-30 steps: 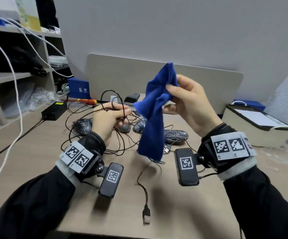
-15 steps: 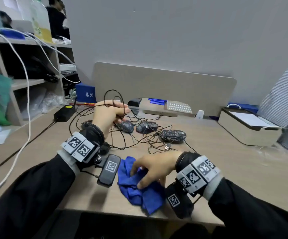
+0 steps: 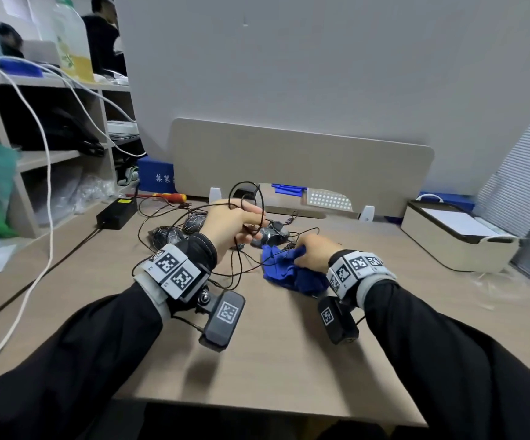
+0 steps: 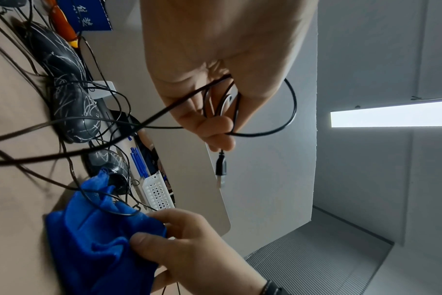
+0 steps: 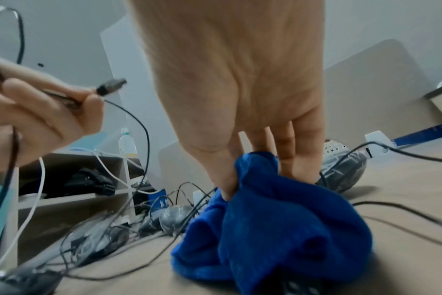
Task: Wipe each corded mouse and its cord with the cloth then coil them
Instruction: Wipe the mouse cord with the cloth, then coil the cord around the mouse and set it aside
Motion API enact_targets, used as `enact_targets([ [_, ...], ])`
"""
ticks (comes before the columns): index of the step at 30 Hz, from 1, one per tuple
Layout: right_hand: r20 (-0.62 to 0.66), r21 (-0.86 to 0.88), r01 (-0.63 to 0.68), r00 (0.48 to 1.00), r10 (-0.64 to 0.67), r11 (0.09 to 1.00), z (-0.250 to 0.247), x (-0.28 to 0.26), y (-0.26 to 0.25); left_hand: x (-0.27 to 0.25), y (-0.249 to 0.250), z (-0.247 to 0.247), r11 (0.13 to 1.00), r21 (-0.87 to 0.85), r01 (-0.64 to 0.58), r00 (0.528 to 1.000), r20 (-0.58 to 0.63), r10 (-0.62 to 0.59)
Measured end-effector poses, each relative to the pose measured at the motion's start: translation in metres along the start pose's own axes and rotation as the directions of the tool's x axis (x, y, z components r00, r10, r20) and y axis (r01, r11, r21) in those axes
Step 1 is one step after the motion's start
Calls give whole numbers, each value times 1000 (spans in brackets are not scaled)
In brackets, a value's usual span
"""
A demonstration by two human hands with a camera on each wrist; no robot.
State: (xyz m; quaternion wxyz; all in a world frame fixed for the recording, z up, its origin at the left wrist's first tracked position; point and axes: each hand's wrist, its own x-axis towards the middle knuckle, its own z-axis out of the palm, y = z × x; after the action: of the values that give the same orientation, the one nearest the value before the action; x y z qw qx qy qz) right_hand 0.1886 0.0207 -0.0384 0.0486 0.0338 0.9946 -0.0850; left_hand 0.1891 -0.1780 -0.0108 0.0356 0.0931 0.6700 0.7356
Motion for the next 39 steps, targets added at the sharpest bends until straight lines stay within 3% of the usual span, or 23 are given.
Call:
enact_targets([
  [2, -73, 72, 7, 997, -2, 997, -6, -2, 3, 1, -2, 0, 999, 13, 40, 999, 33, -41],
  [4, -208, 288, 78, 978, -17, 954, -17, -9, 0, 1, -3, -1, 998, 16, 62, 997, 51, -63],
  [6, -254, 612, 184, 967, -28, 769, -31, -26, -11, 2, -3, -3, 996, 9, 84, 994, 76, -84],
  [8, -167, 772, 211, 978, -129, 600, -43, -44, -22, 1, -1, -4, 994, -5, 112, 988, 105, -111],
  [10, -120, 729, 260, 959, -255, 634, -48, -58, -29, -2, 3, -5, 991, -15, 137, 980, 145, -133],
  [12, -124, 694, 300, 945, -301, 655, -51, -64, -31, -7, 9, -6, 981, -35, 191, 966, 186, -181],
  [14, -155, 705, 272, 960, -231, 655, -55, -62, -25, -11, 13, -9, 960, -28, 280, 934, 238, -265],
  [16, -163, 687, 215, 977, -141, 694, -58, -59, -17, -13, 14, -14, 931, 195, 308, 898, 264, -352],
  [19, -3, 557, 115, 991, -137, 822, -52, -57, -11, -19, 14, -20, 751, 629, 200, 892, 201, -406],
  [22, 180, 482, 82, 965, -190, 872, -39, -54, -20, -22, 20, -25, 636, 757, 147, 894, 173, -412],
  [25, 228, 304, 103, 958, -177, 947, -34, -52, -30, -24, 33, -43, 541, 835, 102, 872, 186, -453],
  [27, 280, 185, 126, 944, -176, 975, -34, -54, -31, -27, 37, -63, 405, 911, 76, 849, 153, -505],
  [29, 369, 148, 167, 905, -211, 975, -34, -57, -32, -29, 31, -80, 178, 984, -26, 860, 113, -498],
  [31, 464, 226, 204, 837, -290, 952, -32, -60, -35, -31, 17, -90, -14, 992, -129, 874, 107, -473],
  [32, 508, 299, 208, 791, -340, 931, -30, -62, -36, -31, 9, -93, -53, 986, -158, 877, 116, -466],
  [35, 627, 457, 154, 643, -441, 876, -29, -69, -39, -30, -11, -97, -49, 979, -199, 888, 159, -432],
  [36, 642, 450, 151, 631, -436, 880, -29, -69, -39, -30, -13, -97, -51, 978, -202, 893, 163, -419],
  [37, 635, 411, 164, 654, -410, 897, -29, -69, -39, -28, -13, -97, -51, 979, -199, 898, 161, -409],
  [39, 530, 244, 207, 790, -309, 947, -28, -61, -36, -27, -9, -97, -52, 983, -177, 894, 138, -427],
])
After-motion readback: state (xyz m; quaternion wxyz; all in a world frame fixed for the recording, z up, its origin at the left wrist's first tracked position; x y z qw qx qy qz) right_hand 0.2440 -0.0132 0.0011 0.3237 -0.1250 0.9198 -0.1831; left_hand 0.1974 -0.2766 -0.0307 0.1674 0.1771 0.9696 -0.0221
